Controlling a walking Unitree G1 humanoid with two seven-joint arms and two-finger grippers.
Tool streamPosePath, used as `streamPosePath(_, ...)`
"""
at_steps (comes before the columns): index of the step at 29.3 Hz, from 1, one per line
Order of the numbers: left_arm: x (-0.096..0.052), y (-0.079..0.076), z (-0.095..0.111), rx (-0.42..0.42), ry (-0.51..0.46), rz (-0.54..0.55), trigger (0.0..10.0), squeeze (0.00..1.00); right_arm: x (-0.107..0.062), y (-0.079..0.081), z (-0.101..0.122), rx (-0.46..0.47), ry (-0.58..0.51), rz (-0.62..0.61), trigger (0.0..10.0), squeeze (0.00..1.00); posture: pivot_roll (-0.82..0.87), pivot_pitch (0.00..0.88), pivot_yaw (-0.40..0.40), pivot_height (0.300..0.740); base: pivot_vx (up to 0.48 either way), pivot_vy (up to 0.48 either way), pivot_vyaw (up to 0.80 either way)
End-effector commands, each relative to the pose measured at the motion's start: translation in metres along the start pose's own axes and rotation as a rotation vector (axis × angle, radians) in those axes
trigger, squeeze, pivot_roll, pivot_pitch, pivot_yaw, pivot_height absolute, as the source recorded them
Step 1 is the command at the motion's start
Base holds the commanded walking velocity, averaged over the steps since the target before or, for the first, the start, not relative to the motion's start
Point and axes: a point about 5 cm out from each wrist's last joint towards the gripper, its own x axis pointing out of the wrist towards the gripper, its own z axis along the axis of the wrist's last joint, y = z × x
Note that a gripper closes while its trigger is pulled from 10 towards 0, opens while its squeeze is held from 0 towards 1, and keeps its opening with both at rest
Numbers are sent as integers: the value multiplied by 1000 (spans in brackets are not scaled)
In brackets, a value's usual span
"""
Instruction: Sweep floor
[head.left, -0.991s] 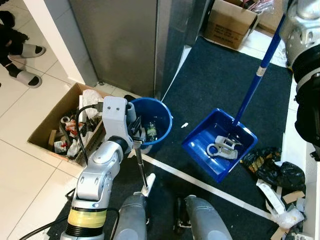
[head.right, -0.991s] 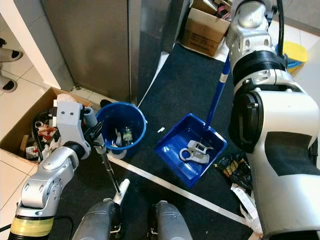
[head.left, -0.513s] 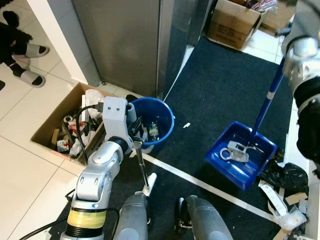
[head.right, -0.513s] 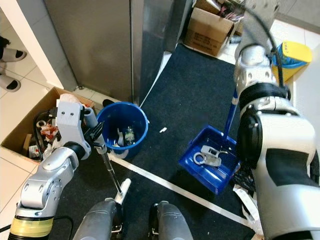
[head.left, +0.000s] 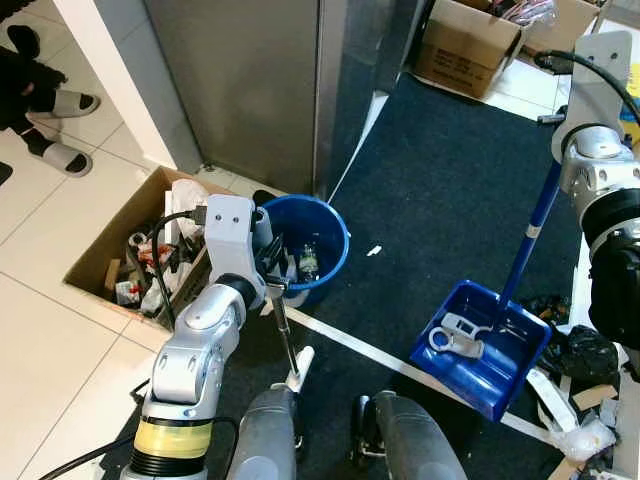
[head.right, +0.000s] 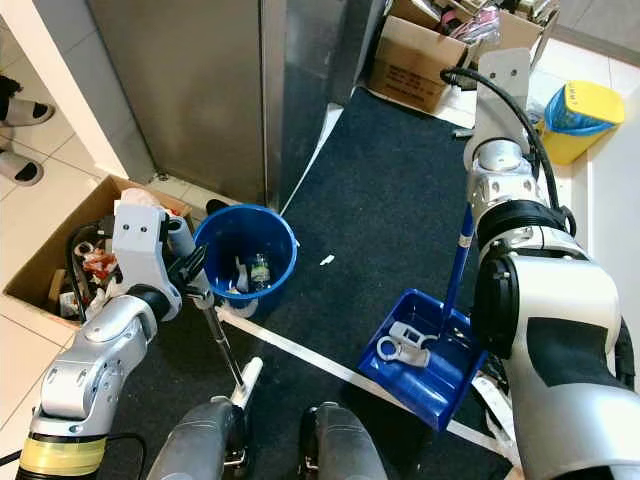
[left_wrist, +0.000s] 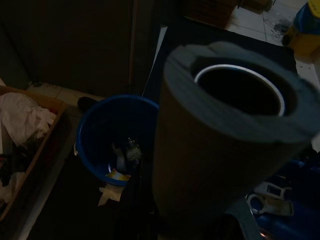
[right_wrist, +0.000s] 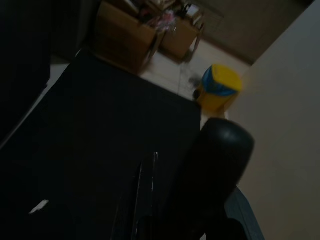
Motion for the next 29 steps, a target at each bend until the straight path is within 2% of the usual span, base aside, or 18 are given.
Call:
streamPosePath(1, -1, -6, -13, -35, 58, -28, 10000, 0, 0, 1, 1, 99, 10, 12, 10000, 0, 140, 87, -86, 740, 0, 0, 0)
streamPosePath(3, -1, -7, -13, -35, 57, -28, 10000, 0, -1, 5, 0, 180, 21, 21, 10000, 0, 143, 86, -87, 740, 0, 0, 0)
streamPosePath(9, -2, -6, -13, -34, 56, -26, 10000, 0, -1, 9, -3, 296, 10, -19, 10000, 0, 147, 88, -86, 740, 0, 0, 0)
streamPosePath(17, -6, -4, -13, -32, 61, -18, 10000, 0, -2, 10, -12, 287, 10, -68, 10000, 0, 165, 102, -81, 740, 0, 0, 0)
streamPosePath(29, -8, -3, -12, -30, 65, -18, 10000, 0, -7, 32, -34, 349, 68, -50, 10000, 0, 174, 116, -75, 740, 0, 0, 0)
